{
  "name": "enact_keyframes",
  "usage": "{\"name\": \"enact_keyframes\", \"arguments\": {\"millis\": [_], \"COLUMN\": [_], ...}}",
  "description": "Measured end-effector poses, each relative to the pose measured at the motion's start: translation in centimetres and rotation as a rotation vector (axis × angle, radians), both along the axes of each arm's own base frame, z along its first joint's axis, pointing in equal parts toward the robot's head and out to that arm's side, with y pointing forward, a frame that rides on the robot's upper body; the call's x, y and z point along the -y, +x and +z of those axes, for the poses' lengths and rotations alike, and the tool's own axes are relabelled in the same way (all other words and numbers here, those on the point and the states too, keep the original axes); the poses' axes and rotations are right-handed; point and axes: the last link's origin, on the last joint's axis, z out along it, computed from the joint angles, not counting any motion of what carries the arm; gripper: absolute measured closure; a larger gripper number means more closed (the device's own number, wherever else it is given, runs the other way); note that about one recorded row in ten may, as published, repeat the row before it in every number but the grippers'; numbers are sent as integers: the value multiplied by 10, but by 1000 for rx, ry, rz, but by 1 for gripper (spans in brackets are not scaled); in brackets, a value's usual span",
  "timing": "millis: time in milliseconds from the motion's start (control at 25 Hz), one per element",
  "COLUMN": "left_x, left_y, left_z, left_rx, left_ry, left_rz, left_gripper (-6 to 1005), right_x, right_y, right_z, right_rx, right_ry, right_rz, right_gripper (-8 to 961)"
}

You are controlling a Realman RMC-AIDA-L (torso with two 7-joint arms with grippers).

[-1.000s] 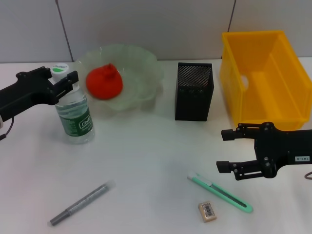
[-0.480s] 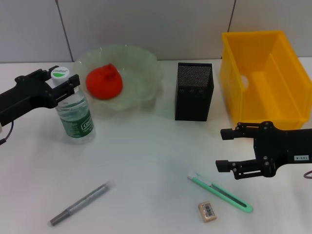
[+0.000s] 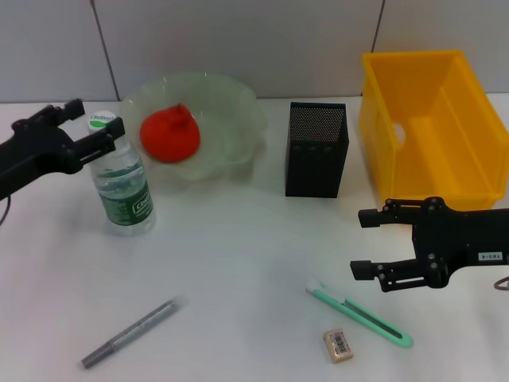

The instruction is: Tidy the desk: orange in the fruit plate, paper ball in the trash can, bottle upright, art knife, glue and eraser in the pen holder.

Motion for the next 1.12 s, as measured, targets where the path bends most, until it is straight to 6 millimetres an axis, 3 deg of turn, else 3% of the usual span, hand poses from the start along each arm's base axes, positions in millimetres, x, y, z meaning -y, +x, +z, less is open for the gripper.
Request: {"name": "enact_keyframes", "arguments": {"millis": [160,320,400,520,600,720,760,920,1120], "left_x": [7,48,56,88,104,123,129,138,152], "left_y": [0,-10,-13,-21,-26,-33,-35,-40,-44], "left_z": [10,51,56,68,70,66,63,55,41], "left_rx": [9,66,71,90,96,83,73,49,31], "left_ry": [21,38,25,-52,-85,-127,-148,-214,-274], "left_rz": [-27,-112,-128,-191,-207,-220,-221,-217,-261], "left_gripper": [189,189,189,189,189,189,189,189,189], "right_x": [0,-1,-3,-7,-9,-17,-17,-26,-33], "right_y": [0,-7,-9,-27,-33,-64,-64,-101,-126], "right_z": [0,3,5,9,10,15,15,18,14], "right_rx": [-1,-1,2,61,82,216,216,385,568], "right_ry": [-2,-19,-21,-57,-64,-88,-88,-71,-87], "right_rz": [-3,-12,-17,-32,-38,-77,-77,-165,-284], "right_gripper": [117,118,118,117,117,116,116,116,116]}}
